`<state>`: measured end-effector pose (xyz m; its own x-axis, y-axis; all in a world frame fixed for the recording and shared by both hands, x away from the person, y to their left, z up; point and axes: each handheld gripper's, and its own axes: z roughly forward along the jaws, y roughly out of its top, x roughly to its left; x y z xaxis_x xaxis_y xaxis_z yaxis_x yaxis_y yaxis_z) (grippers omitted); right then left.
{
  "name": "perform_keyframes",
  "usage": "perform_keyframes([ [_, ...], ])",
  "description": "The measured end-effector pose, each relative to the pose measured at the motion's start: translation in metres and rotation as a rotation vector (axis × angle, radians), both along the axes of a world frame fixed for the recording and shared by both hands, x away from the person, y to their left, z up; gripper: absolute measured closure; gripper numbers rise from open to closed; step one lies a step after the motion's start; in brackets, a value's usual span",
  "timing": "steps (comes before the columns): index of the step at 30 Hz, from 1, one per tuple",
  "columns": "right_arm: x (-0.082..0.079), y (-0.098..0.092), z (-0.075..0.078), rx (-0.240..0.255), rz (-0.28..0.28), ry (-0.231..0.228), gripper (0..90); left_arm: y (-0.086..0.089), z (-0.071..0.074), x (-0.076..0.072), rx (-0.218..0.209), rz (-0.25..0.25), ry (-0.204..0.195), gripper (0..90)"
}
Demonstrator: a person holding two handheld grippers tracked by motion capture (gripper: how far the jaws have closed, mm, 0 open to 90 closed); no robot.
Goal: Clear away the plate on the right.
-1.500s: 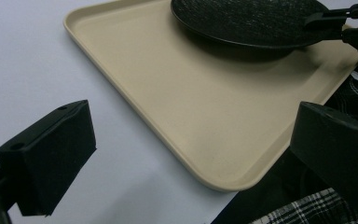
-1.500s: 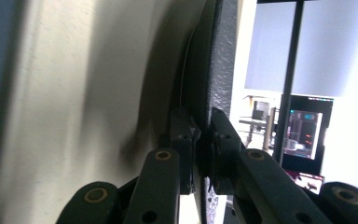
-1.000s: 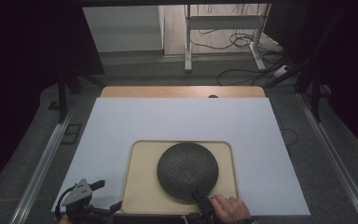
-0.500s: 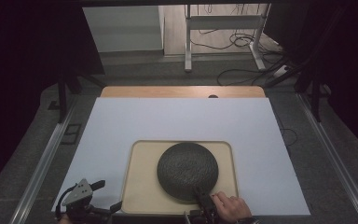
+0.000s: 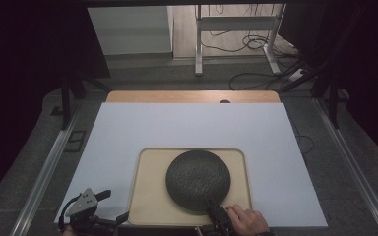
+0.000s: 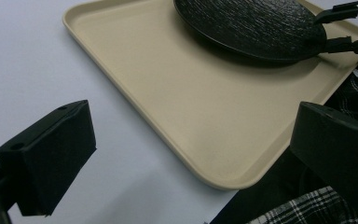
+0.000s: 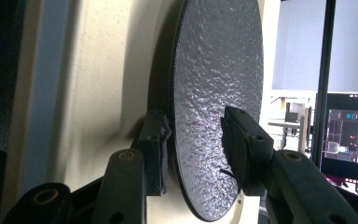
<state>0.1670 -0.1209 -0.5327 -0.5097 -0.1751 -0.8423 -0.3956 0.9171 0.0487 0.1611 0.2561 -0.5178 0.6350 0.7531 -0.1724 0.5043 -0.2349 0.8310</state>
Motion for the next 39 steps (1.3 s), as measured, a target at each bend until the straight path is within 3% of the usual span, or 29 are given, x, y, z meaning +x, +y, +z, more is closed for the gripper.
perform_keyframes([
  [10,-0.007,-0.006,0.006,0.029,0.022,0.007,60.4,0.000,0.000,0.000,0.002,-0.001,0.002,0.0],
  [15,-0.008,-0.010,0.012,0.071,0.016,0.011,59.8,0.000,0.000,0.000,0.002,-0.002,0.002,0.0],
  [28,0.003,-0.025,0.020,0.160,-0.076,0.034,49.7,0.000,0.000,0.000,0.003,-0.002,0.003,0.0],
  [39,0.018,-0.038,0.027,0.246,-0.175,0.123,44.0,0.000,0.000,0.001,0.006,-0.004,0.005,0.0],
])
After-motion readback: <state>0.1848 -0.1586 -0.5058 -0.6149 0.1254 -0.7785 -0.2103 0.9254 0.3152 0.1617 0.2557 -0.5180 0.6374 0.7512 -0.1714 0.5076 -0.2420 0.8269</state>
